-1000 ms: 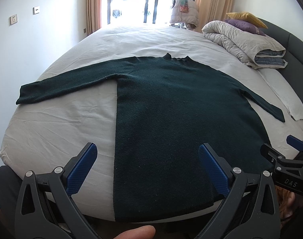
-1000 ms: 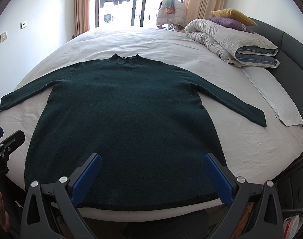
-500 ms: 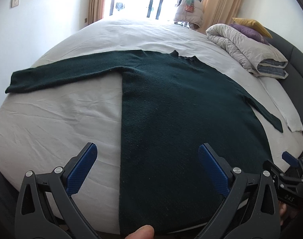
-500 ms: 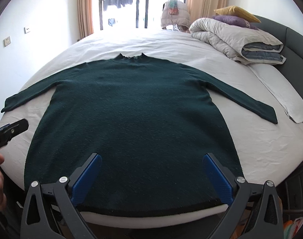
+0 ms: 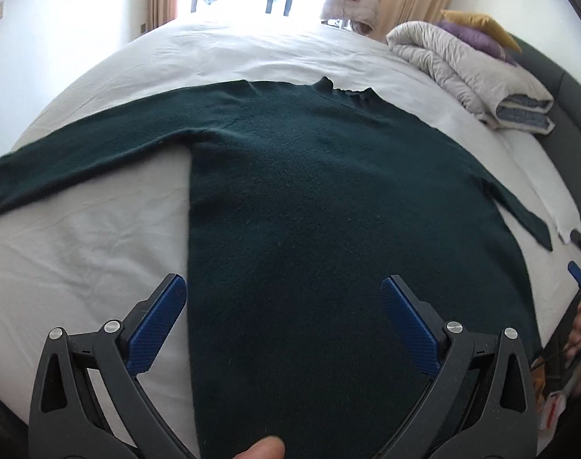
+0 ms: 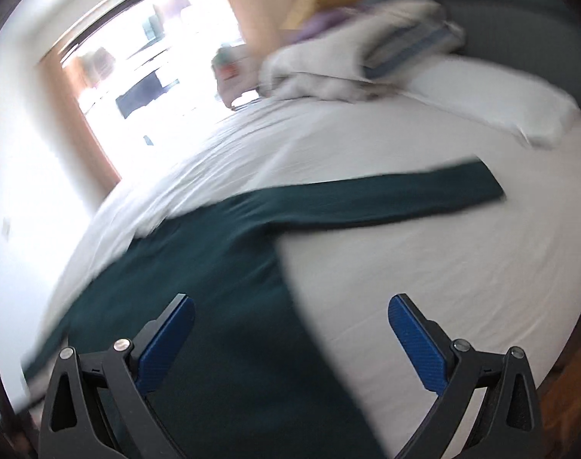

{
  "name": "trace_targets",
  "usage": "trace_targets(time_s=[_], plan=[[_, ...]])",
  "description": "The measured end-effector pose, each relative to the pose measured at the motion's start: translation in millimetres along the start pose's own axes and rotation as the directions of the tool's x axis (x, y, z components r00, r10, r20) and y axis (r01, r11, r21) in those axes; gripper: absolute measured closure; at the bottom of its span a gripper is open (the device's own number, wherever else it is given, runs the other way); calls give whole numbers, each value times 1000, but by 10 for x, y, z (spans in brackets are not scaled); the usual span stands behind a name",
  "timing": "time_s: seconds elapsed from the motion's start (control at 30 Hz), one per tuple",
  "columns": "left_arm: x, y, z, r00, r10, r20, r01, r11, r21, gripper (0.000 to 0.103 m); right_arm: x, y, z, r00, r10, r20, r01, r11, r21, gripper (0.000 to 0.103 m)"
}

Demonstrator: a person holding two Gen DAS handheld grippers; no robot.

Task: Fold small clothes
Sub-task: 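Grasp the sweater sleeve cuff nearest the right gripper with the right gripper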

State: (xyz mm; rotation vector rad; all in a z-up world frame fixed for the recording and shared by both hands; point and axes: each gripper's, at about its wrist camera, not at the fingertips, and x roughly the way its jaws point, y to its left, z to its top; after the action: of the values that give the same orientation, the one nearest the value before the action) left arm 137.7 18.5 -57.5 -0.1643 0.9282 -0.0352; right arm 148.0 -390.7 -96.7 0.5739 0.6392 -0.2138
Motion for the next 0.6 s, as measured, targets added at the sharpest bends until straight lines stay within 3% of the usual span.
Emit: trace_targets(time_s=[0.1, 0.17, 0.27, 0.33, 0.5, 0.6], plan=[[191, -140, 152, 1000, -1, 2, 1, 999, 40, 0, 338, -718, 275, 1000, 6, -5, -4, 960, 280, 1], [272, -236, 220, 1000, -5, 4, 4, 998, 56, 0, 643, -1135, 383, 999, 38, -23, -24, 897, 442, 7], [404, -378, 329, 1000, -16, 15, 15, 998, 60, 0, 977, -1490, 452, 998, 55, -40, -21, 809, 587, 9], [494, -459, 385, 1000, -12, 29, 10, 998, 59, 0, 1103, -1611, 536, 998, 57, -4, -41, 773, 633, 9], [628, -604, 454, 995, -43, 86, 37, 997, 63, 0, 1428, -1675, 816, 997, 72, 26, -70, 731, 678, 9], [696, -659, 470, 995, -61, 74, 56, 996, 65, 0, 1513, -1732, 942, 994, 88, 59, -104, 714, 693, 14]])
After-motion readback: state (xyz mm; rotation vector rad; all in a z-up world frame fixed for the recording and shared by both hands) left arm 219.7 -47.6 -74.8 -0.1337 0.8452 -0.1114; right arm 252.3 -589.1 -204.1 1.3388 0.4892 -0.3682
